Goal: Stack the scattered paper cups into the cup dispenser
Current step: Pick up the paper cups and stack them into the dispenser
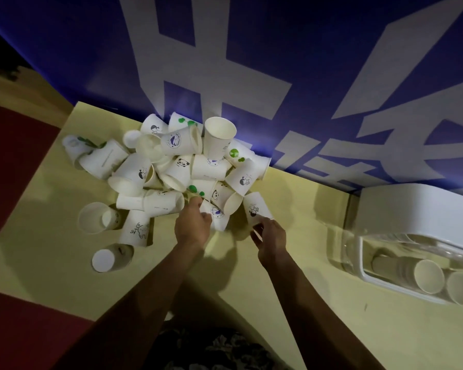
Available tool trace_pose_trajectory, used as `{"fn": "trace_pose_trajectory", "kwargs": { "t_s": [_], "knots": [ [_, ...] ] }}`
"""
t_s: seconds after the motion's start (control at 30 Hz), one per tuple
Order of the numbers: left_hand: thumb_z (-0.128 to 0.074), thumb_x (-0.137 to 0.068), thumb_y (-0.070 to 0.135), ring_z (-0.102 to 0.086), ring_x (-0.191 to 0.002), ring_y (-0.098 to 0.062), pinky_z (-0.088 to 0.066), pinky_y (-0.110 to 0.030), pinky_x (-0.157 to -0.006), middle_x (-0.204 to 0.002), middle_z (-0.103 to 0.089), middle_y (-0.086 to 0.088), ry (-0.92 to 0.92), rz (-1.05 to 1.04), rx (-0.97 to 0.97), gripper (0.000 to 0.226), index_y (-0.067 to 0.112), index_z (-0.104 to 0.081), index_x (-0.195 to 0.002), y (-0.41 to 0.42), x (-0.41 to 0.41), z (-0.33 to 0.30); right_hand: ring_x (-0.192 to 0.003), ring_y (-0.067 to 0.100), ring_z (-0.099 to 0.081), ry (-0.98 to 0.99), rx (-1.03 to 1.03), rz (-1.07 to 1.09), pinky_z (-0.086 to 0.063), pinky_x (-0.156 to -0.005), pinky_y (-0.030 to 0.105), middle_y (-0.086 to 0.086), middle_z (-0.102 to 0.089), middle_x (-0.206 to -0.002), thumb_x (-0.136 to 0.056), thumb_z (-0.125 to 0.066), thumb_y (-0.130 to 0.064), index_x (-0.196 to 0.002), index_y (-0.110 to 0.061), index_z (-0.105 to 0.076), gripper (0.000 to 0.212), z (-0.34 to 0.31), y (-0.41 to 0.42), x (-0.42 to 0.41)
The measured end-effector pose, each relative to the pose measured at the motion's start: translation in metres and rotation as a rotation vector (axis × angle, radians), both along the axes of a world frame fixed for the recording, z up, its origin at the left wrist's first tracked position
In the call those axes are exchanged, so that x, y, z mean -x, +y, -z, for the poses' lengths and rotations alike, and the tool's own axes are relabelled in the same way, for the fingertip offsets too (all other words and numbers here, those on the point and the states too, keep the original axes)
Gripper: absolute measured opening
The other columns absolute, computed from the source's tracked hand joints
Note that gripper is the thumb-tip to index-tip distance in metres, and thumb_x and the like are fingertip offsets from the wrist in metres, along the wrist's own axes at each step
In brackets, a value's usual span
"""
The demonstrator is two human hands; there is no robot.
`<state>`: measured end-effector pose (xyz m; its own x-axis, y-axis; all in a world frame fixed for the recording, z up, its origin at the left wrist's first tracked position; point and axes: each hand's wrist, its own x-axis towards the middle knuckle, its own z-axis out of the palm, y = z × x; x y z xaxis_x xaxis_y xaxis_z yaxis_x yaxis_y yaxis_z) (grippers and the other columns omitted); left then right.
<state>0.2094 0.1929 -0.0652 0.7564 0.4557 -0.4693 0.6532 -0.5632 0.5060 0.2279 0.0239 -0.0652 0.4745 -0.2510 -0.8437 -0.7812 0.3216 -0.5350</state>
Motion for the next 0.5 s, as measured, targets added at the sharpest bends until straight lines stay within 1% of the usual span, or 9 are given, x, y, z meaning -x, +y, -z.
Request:
{"fn": "trace_pose_trajectory", "kwargs": {
  "t_s": [0.07, 0.13, 0.23, 0.3, 0.33, 0.4, 0.5],
  "knots": [
    [-0.061, -0.091, 0.017, -0.065, -0.098, -0.030, -0.050, -0.037, -0.079, -0.107, -0.068, -0.010, 0.007, -0.027, 0.046, 0.025, 0.013, -0.058, -0.115, -0.007, 0.006, 0.000, -0.080, 0.019, -0.061, -0.053, 0.064, -0.013, -0.054, -0.071, 0.031, 0.011, -0.069, -0.093, -0.085, -0.058, -0.003, -0.097, -0.001, -0.066, 0.014, -0.003, -0.011, 0.014],
    [-0.057, -0.093, 0.017, -0.064, -0.091, -0.030, -0.047, -0.035, -0.072, -0.098, -0.069, -0.011, -0.032, 0.028, 0.021, 0.014, 0.012, -0.060, -0.106, -0.013, 0.015, -0.003, -0.075, 0.018, -0.060, -0.114, 0.147, -0.055, -0.056, -0.070, 0.033, 0.006, -0.069, -0.088, -0.085, -0.057, -0.004, -0.090, -0.008, -0.067, 0.012, -0.006, -0.024, 0.029],
    [-0.057, -0.093, 0.016, -0.065, -0.087, -0.028, -0.051, -0.036, -0.072, -0.094, -0.071, -0.006, -0.149, 0.068, 0.003, 0.013, 0.016, -0.066, -0.103, -0.022, 0.029, -0.013, -0.077, 0.021, -0.063, -0.193, 0.335, -0.179, -0.059, -0.075, 0.042, 0.003, -0.069, -0.086, -0.087, -0.059, -0.012, -0.087, -0.013, -0.066, 0.007, -0.011, -0.044, 0.049],
    [-0.059, -0.092, 0.015, -0.064, -0.084, -0.026, -0.051, -0.036, -0.068, -0.091, -0.070, -0.004, -0.220, 0.093, -0.015, 0.012, 0.017, -0.068, -0.100, -0.030, 0.038, -0.022, -0.079, 0.022, -0.066, -0.256, 0.458, -0.271, -0.057, -0.079, 0.049, 0.001, -0.069, -0.083, -0.088, -0.061, -0.018, -0.085, -0.015, -0.064, 0.006, -0.017, -0.059, 0.061],
    [-0.060, -0.091, 0.015, -0.064, -0.085, -0.025, -0.050, -0.036, -0.068, -0.092, -0.069, -0.004, -0.253, 0.109, -0.021, 0.013, 0.018, -0.068, -0.100, -0.035, 0.042, -0.027, -0.080, 0.022, -0.066, -0.292, 0.508, -0.301, -0.056, -0.079, 0.050, 0.000, -0.069, -0.082, -0.089, -0.061, -0.020, -0.085, -0.017, -0.064, 0.006, -0.020, -0.066, 0.067],
    [-0.062, -0.090, 0.014, -0.063, -0.084, -0.023, -0.051, -0.036, -0.070, -0.093, -0.069, -0.004, -0.327, 0.138, -0.008, 0.013, 0.017, -0.069, -0.100, -0.047, 0.048, -0.036, -0.080, 0.017, -0.066, -0.370, 0.596, -0.341, -0.056, -0.077, 0.047, -0.004, -0.069, -0.082, -0.090, -0.061, -0.022, -0.085, -0.021, -0.064, 0.005, -0.028, -0.081, 0.075],
    [-0.064, -0.088, 0.012, -0.062, -0.080, -0.018, -0.053, -0.035, -0.071, -0.091, -0.066, -0.001, -0.441, 0.216, 0.048, 0.009, 0.014, -0.069, -0.096, -0.074, 0.057, -0.049, -0.078, 0.000, -0.064, -0.507, 0.703, -0.369, -0.054, -0.069, 0.035, -0.012, -0.069, -0.081, -0.092, -0.063, -0.024, -0.090, -0.021, -0.065, 0.004, -0.041, -0.111, 0.089]
  ]
}}
